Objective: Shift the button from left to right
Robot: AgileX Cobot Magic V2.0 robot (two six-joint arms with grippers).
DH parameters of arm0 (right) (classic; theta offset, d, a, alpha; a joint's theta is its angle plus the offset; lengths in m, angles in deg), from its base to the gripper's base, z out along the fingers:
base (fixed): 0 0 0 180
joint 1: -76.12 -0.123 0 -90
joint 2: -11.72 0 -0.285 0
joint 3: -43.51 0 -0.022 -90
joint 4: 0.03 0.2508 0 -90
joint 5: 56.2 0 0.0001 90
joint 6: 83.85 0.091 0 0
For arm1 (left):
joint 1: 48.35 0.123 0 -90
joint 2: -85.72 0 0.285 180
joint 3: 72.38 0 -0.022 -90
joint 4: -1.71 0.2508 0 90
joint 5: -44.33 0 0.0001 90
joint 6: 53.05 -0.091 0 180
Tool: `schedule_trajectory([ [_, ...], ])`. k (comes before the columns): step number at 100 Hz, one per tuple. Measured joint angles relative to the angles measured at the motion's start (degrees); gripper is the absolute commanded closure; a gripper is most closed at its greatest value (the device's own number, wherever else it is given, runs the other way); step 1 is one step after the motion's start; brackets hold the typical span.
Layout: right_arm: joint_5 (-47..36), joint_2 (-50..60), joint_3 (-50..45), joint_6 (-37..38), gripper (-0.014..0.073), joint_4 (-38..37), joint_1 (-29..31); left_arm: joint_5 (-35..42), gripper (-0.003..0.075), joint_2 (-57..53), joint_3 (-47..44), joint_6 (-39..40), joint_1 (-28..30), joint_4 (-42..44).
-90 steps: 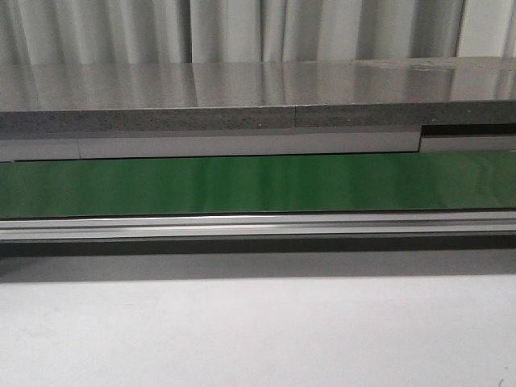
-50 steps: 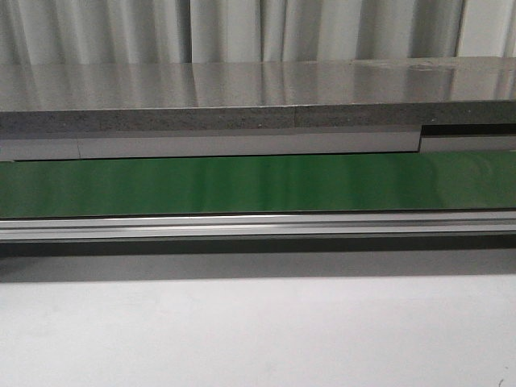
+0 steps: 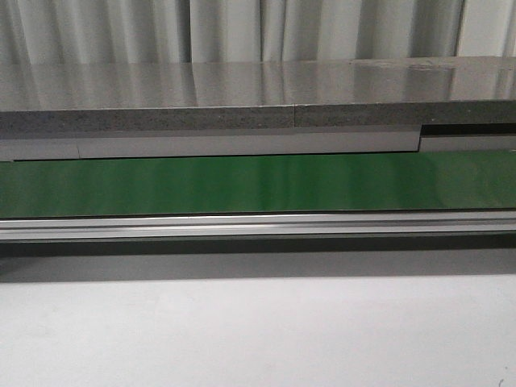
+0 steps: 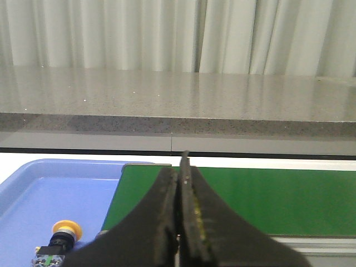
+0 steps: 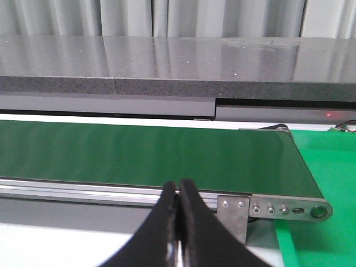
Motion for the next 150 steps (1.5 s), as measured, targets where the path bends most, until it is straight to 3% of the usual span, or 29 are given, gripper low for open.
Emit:
schedule_trajectory([
  [53, 0.0, 0.0, 0.0, 0.0, 0.0661, 0.0, 0.0, -37.9, 0.0741, 25.5, 32.4, 0.0, 0.0, 0.0],
  [100, 0.0, 0.0, 0.0, 0.0, 0.0661, 0.0, 0.0, -41.6, 0.0730, 33.7, 34.1, 0.0, 0.0, -3.4],
  [109, 0.0, 0.0, 0.0, 0.0, 0.0661, 0.0, 0.0, -41.6, 0.0624, 33.8, 34.2, 0.0, 0.0, -3.4],
  [124, 0.0, 0.0, 0.0, 0.0, 0.0661, 0.0, 0.0, -41.8, 0.0272, 33.8, 34.2, 0.0, 0.0, -3.4],
  [131, 0.0, 0.0, 0.0, 0.0, 0.0661, 0.0, 0.0, -41.8, 0.0158, 33.8, 34.2, 0.0, 0.0, -3.4],
  [136, 0.0, 0.0, 0.0, 0.0, 0.0661, 0.0, 0.0, -41.8, 0.0125, 33.8, 34.2, 0.0, 0.0, -3.4],
  [150, 0.0, 0.0, 0.0, 0.0, 0.0661, 0.0, 0.0, -41.8, 0.0122, 33.8, 34.2, 0.0, 0.0, -3.4],
])
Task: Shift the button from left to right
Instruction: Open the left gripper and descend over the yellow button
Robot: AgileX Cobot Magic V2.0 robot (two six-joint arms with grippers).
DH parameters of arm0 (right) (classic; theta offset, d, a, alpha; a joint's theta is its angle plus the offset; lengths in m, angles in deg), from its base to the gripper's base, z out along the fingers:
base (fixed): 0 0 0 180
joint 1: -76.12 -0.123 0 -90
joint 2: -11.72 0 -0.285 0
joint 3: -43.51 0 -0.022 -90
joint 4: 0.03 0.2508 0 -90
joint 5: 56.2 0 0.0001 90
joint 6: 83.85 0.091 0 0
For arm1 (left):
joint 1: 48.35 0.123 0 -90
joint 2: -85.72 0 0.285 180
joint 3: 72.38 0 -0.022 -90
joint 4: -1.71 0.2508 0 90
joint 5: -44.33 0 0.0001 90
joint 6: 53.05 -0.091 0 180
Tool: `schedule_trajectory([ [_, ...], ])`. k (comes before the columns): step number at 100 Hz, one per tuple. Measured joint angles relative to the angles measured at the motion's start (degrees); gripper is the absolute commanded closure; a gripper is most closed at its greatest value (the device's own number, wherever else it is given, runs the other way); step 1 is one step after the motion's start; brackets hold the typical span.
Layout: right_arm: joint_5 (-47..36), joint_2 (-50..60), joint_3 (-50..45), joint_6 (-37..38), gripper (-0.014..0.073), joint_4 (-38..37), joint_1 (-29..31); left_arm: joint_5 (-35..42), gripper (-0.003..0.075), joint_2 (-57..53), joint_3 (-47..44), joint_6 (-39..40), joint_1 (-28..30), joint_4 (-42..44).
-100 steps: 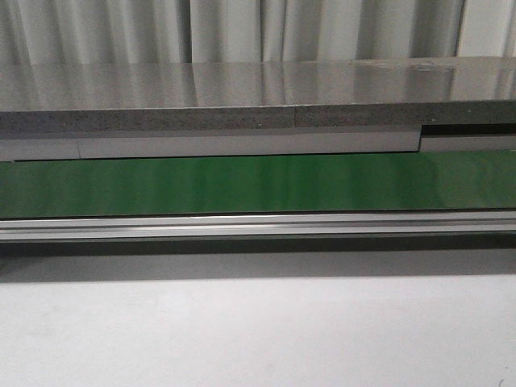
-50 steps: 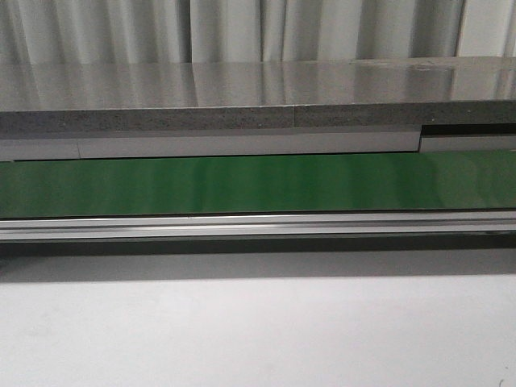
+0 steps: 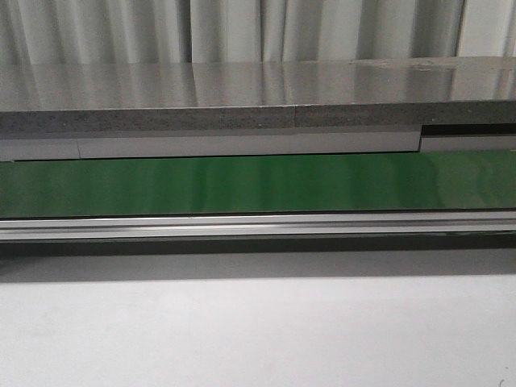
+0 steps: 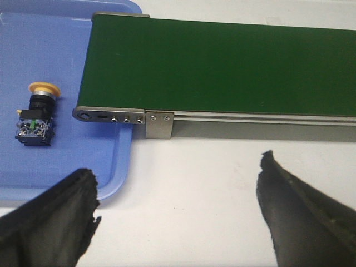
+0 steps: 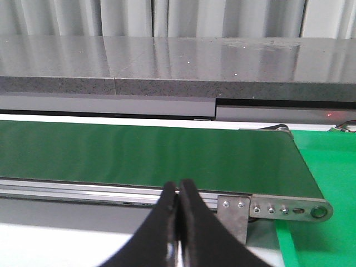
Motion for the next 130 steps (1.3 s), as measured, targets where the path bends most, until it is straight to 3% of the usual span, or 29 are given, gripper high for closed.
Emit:
schedule_trajectory([
  [34, 0.0, 0.0, 0.0, 0.0, 0.0661, 0.0, 0.0, -1.6, 0.0122, 1.4, 2.1, -0.1, 0.0, 0.2],
  [66, 0.0, 0.0, 0.0, 0.0, 0.0661, 0.0, 0.0, -7.4, 0.0122, 15.4, 14.9, 0.0, 0.5, 10.7],
  [107, 0.0, 0.0, 0.0, 0.0, 0.0661, 0.0, 0.0, -5.3, 0.0122, 36.1, 24.6, -1.1, 16.0, 12.4],
  [130, 0.0, 0.0, 0.0, 0.0, 0.0661, 0.0, 0.0, -3.7, 0.0122, 49.1, 28.2, -1.2, 19.7, 12.4],
])
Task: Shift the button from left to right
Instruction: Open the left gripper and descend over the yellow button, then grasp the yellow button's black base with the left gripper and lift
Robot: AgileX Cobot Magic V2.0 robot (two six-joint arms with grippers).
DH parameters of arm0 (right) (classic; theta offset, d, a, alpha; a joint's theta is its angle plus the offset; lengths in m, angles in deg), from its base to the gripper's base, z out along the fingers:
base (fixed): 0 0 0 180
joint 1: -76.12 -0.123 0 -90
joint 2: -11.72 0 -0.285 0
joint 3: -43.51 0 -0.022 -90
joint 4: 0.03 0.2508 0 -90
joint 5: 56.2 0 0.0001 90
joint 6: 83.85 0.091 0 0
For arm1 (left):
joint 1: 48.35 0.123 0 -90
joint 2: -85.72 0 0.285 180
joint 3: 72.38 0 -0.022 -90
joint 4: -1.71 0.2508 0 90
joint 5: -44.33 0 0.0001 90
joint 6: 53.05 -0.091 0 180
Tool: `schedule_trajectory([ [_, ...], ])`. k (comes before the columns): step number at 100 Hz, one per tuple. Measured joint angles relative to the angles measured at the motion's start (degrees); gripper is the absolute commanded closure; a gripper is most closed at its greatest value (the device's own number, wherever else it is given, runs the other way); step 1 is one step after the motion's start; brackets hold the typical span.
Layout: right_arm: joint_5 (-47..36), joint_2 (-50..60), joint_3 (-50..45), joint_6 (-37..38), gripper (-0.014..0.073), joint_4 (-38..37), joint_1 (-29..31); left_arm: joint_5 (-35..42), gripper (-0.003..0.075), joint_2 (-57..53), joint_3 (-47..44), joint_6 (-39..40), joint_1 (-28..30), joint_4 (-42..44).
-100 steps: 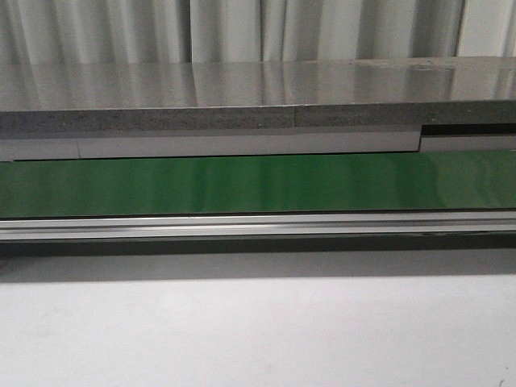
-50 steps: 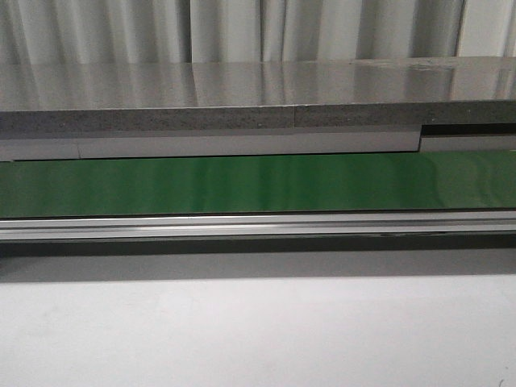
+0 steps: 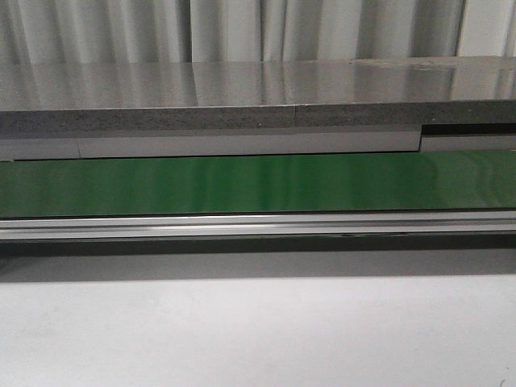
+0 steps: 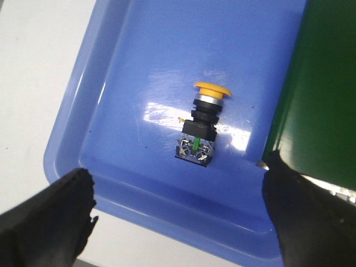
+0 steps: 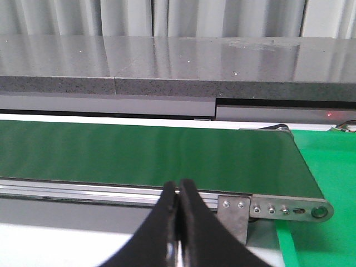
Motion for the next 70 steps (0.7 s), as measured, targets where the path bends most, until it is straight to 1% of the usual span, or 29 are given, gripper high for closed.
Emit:
schedule_trajectory([
  [18, 0.0, 0.0, 0.0, 0.0, 0.0661, 0.0, 0.0, 0.2, 0.0122, 9.0, 3.4, -0.2, 0.0, 0.1],
  [34, 0.0, 0.0, 0.0, 0.0, 0.0661, 0.0, 0.0, 0.2, 0.0122, 14.2, 5.7, -0.3, 0.0, 0.1],
  [70, 0.0, 0.0, 0.0, 0.0, 0.0661, 0.0, 0.0, 0.4, 0.0122, 19.2, 7.0, -0.4, 0.0, 0.0],
])
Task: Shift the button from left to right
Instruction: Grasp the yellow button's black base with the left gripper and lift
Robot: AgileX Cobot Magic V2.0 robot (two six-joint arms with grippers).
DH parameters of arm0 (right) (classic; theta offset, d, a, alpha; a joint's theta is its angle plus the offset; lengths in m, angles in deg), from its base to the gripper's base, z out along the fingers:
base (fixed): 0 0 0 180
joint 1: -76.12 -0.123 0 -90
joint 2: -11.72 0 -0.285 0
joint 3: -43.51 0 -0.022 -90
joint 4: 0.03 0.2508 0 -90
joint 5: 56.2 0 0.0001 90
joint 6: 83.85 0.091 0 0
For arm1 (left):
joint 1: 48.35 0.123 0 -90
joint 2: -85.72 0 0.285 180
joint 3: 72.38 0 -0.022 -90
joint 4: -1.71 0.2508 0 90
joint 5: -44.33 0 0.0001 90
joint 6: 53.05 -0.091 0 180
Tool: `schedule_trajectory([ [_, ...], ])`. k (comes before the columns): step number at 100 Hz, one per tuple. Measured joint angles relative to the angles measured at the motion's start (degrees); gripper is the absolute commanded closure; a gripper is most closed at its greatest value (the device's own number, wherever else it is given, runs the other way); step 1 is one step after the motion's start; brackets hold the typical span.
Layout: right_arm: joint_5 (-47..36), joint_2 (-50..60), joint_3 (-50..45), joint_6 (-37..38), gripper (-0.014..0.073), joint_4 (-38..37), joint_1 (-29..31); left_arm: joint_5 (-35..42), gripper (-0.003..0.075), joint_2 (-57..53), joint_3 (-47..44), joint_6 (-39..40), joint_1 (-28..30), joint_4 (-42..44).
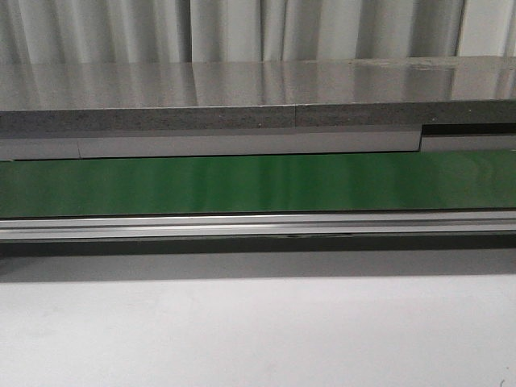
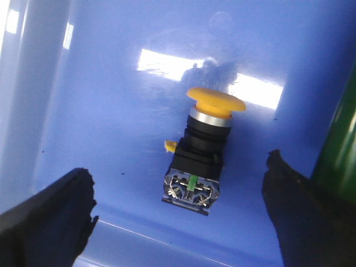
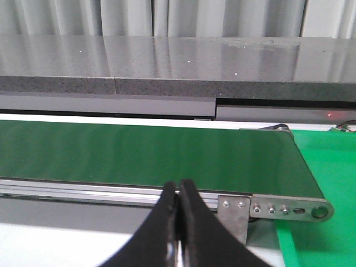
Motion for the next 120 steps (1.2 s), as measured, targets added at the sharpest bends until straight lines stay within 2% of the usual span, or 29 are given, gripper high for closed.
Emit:
schedule_trajectory([
  [70, 0.0, 0.0, 0.0, 0.0, 0.0661, 0.0, 0.0, 1.4, 0.0123, 9.1, 0.3, -0.1, 0.1, -0.9],
  [77, 0.0, 0.0, 0.0, 0.0, 0.0661, 0.0, 0.0, 1.6, 0.0143, 9.3, 0.4, -0.1, 0.2, -0.9],
  [86, 0.0, 0.0, 0.0, 0.0, 0.0661, 0.0, 0.0, 1.8, 0.0239, 9.5, 0.4, -0.1, 0.2, -0.9],
  [108, 0.0, 0.0, 0.0, 0.0, 0.0661, 0.0, 0.0, 1.9, 0.0582, 9.9, 0.4, -0.2, 0.2, -1.0],
  [120, 0.0, 0.0, 0.0, 0.0, 0.0661, 0.0, 0.0, 1.8, 0.0701, 9.9, 0.5, -0.2, 0.2, -1.0],
])
